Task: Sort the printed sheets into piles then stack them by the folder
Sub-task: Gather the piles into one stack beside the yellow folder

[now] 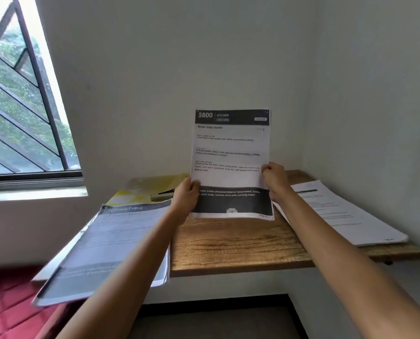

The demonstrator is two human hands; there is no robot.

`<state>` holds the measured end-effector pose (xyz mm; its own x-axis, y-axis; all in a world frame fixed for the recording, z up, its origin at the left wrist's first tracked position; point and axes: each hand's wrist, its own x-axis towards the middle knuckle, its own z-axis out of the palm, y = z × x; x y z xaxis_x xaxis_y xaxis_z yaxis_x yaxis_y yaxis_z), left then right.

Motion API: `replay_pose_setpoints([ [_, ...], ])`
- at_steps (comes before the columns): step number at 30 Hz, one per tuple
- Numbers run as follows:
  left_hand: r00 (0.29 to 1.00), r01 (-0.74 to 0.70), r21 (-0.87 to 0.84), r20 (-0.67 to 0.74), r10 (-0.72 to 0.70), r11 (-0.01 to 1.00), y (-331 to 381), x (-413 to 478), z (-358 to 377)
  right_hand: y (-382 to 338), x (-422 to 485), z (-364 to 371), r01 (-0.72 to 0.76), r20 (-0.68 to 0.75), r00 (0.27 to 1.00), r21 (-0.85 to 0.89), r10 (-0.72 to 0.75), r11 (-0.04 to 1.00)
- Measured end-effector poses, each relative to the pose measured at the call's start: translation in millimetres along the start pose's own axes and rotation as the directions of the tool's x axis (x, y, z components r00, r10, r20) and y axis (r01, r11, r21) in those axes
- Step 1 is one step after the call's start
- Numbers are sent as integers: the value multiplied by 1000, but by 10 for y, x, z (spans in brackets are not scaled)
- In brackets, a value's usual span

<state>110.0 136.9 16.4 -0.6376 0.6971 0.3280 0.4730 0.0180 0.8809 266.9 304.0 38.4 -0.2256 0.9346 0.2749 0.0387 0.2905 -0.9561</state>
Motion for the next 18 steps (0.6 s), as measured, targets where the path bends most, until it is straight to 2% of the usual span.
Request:
replay_pose_setpoints([
  [8,998,-38,283,-33,49,958,-29,-333,29,166,-112,-32,-39,-25,999,-200,35,979],
  [11,999,-11,259,35,2,966,-9,-444,15,182,-172,-55,-22,-19,1000,-266,18,964],
  [18,987,54,325,124,-100,944,-6,-628,-48,193,-367,-58,34,21,999,-407,-28,913],
])
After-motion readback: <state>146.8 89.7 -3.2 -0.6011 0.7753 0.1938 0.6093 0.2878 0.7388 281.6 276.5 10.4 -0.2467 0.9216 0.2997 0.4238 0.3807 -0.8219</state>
